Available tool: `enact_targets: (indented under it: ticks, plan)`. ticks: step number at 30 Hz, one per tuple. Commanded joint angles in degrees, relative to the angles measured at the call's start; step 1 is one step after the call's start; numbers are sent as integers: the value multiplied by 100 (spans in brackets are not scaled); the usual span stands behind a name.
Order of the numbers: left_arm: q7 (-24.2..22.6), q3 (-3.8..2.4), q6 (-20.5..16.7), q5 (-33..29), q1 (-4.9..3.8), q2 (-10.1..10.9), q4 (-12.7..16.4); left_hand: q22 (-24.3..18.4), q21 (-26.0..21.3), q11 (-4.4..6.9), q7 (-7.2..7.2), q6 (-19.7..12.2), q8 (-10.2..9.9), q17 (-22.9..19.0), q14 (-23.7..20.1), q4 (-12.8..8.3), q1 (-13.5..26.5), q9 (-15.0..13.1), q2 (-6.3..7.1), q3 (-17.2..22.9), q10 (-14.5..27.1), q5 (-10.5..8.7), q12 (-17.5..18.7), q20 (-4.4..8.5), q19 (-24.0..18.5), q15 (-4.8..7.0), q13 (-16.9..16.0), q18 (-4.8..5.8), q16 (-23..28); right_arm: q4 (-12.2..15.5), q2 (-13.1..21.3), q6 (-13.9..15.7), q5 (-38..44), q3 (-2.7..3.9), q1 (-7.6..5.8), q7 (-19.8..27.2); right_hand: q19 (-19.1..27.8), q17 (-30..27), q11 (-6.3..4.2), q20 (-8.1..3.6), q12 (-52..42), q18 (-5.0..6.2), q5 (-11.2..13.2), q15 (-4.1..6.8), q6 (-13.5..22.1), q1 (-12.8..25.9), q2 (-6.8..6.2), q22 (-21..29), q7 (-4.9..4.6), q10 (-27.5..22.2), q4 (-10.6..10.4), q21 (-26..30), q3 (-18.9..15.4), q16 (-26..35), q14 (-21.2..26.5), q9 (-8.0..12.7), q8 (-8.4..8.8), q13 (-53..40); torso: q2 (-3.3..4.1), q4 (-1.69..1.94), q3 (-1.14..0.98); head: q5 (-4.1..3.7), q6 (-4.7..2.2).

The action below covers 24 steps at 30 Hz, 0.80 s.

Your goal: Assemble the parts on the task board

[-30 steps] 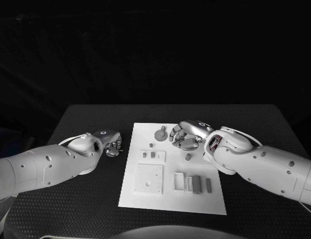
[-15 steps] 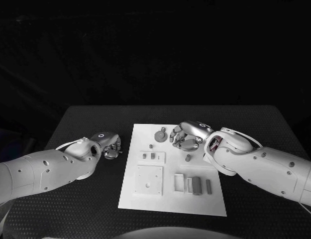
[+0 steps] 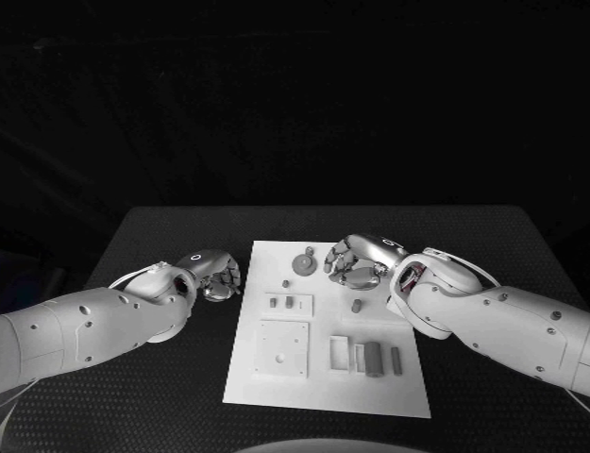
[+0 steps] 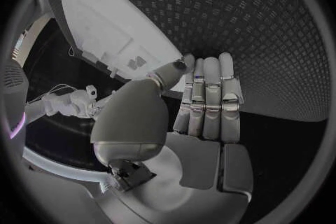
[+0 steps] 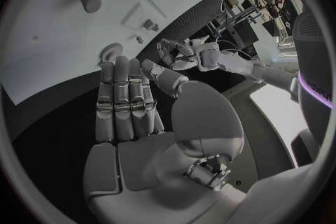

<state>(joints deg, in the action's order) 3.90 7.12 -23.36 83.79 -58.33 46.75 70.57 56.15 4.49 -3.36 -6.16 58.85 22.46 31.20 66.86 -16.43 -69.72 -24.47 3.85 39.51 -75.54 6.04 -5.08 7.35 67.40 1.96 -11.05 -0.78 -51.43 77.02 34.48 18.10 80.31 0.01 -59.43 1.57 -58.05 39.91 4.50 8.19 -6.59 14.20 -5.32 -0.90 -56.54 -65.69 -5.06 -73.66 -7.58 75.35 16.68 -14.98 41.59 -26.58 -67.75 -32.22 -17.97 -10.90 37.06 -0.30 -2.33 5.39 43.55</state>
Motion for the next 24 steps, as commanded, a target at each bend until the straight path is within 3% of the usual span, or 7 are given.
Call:
enact_targets:
  ticks: [1, 8, 15, 19, 24]
  plan:
    - [-186, -31, 46, -253, -84, 41, 96, -6, -36, -8, -3, 31, 15, 11, 132, 10, 41, -38, 0, 40, -51, 27, -2, -43, 12, 78, 7, 78, 23, -7, 6, 95, -400, 2, 1, 98, 24, 6, -7, -3, 33, 80, 11, -21, 25, 50, 26, -10, 9, -25, -3, 32, 12, 37, -4, -7, 37, -6, 0, 6, -2, -6, -27]
    - [-179, -100, 57, -554, -338, 198, 416, -9, -40, -6, -2, 35, 14, 25, 136, 12, 49, -41, 0, 40, -65, 37, 1, -44, 15, 80, 9, 78, 33, -29, -7, 127, -706, 2, 1, 127, 22, 9, -6, -1, 34, 80, 13, -22, 26, 61, 29, -12, 7, -25, -6, 35, 7, 40, -4, -9, 38, -8, -5, 1, -2, -13, -92]
    - [-199, -174, 60, -1211, -562, 319, 910, -13, -43, -3, -2, 35, 11, 39, 140, 16, 57, -44, -5, 40, -76, 50, 6, -44, 19, 84, 11, 78, 43, -92, -36, 151, -1670, 1, 0, 120, 26, 16, 7, 6, 42, 80, 14, -28, 43, 108, 29, -18, -5, -35, -12, 52, -13, 56, 3, -13, 53, -10, -10, -2, 0, -33, -202]
    - [-249, -189, 8, -1364, -613, 339, 1189, -17, -49, -3, -3, 32, 6, 50, 136, 15, 63, -46, -8, 43, -77, 68, 15, -46, 16, 83, 15, 78, 56, -114, -64, 79, -2638, 1, -1, 11, 30, 26, 20, 17, 54, 80, 19, -39, 78, 216, 22, -28, -30, -51, -25, 76, -75, 80, 15, -18, 78, -13, -6, -6, 2, -74, -280]
    - [-294, -203, -53, -1426, -634, 342, 1490, -20, -51, -4, -4, 31, 3, 58, 136, 15, 66, -47, -10, 44, -78, 79, 21, -47, 15, 83, 17, 78, 63, -79, -107, -45, -3837, -1, -5, -192, 14, 64, 19, 11, 57, 80, 25, -39, 265, 570, 89, -61, -109, -48, -53, 116, -455, 109, 9, 8, 192, -32, 2, -11, 5, -134, -377]
